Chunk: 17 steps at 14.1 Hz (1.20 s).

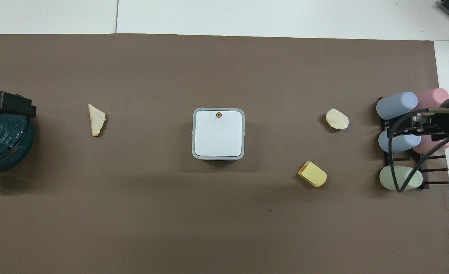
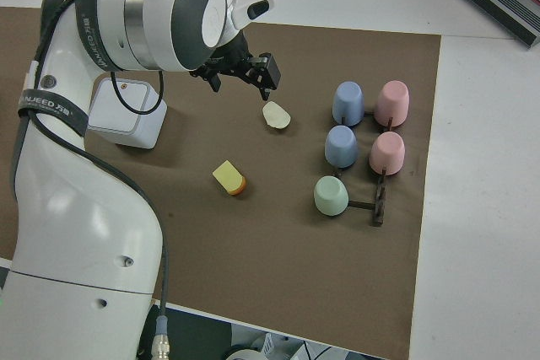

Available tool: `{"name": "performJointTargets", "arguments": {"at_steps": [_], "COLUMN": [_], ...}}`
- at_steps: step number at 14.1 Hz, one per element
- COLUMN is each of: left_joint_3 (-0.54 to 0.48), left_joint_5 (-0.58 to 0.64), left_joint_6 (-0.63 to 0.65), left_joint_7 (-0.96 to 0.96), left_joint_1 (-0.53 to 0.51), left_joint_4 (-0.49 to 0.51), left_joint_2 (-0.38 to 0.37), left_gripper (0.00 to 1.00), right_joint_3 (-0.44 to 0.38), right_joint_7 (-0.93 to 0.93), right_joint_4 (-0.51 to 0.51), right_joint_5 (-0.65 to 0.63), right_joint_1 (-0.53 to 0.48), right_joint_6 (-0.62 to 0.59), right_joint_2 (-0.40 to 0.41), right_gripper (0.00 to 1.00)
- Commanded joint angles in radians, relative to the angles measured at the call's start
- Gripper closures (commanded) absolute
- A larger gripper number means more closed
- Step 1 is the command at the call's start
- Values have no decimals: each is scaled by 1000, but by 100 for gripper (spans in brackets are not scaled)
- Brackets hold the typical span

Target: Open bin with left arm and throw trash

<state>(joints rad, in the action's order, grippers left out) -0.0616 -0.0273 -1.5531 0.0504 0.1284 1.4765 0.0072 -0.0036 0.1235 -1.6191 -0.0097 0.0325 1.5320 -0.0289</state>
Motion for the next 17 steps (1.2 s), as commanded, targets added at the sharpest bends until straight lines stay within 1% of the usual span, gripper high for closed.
{"name": "performJointTargets", "arguments": {"at_steps": [1, 14, 17], "left_joint_3": [8, 16, 19], "left_joint_5": [18, 18, 18], "left_joint_6": [-28, -25, -27], "left_joint_7": [11, 5, 2], "left_joint_1": [-10, 4, 4], "left_joint_4": [44, 45, 59], "left_joint_2": [-33, -33, -36], "left_gripper": [0, 0, 0], "right_joint_3": [4, 5, 5], "right_joint_7": [-21, -30, -33], "right_joint_4": [-8, -12, -12], "right_joint_5": [7, 10, 10], "right_joint_1": [-13, -8, -17], "right_joint_6": [3, -12, -16], "right_joint_2": [-11, -14, -14], "right_gripper": [0, 0, 0]}}
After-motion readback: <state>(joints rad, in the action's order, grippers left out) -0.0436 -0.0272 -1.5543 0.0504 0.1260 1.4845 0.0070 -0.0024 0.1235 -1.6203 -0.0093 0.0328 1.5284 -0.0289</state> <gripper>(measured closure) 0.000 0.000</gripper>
